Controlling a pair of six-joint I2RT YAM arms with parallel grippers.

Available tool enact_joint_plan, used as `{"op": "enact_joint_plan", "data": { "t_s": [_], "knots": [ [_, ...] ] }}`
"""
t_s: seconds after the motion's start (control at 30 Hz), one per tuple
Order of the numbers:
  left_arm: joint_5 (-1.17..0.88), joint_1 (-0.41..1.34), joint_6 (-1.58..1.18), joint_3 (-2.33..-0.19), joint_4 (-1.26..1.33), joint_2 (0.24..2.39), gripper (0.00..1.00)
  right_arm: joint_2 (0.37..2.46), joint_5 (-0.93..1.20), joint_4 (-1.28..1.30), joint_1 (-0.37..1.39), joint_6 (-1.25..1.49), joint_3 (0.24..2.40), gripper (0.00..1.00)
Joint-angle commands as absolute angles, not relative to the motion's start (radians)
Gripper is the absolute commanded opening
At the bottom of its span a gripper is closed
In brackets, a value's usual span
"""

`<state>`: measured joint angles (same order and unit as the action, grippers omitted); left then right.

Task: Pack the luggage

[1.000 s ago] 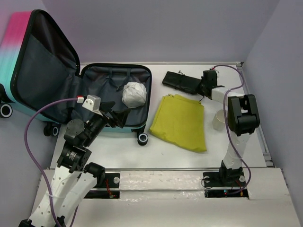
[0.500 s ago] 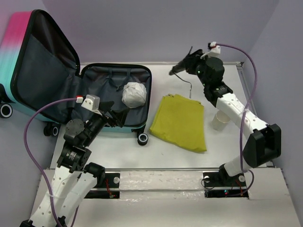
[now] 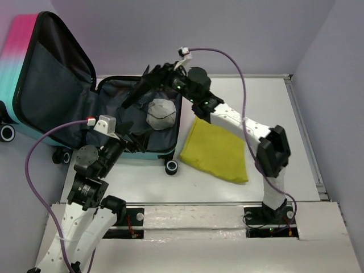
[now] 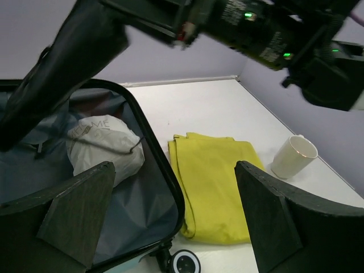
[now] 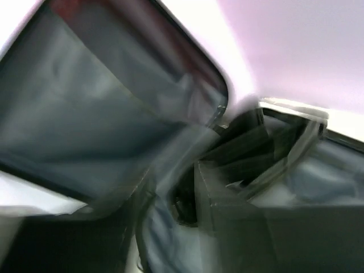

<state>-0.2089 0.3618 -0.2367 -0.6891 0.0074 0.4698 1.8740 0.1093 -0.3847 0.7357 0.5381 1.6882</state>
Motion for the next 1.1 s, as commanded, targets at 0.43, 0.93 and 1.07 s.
{"op": "enact_joint_plan", "data": {
  "t_s": [0.43,0.93,1.07],
  "knots": [
    [-0.184,0.359,-0.241,-0.73,0.032,0.443,0.99,1.732,-0.124,0.067,0.62,0.353,1.61,0.87],
    [-0.173,0.419,-0.244,-0.727,0.032,0.445,0.99,0.91,-0.643,0.354,0.137,0.632,0.677,0.82],
    [-0.169,0.445,-0.241,-0.727,0.031,0.437,0.99,0.902,-0.66,0.446,0.126,0.71,0.657,0.79]
  ]
}}
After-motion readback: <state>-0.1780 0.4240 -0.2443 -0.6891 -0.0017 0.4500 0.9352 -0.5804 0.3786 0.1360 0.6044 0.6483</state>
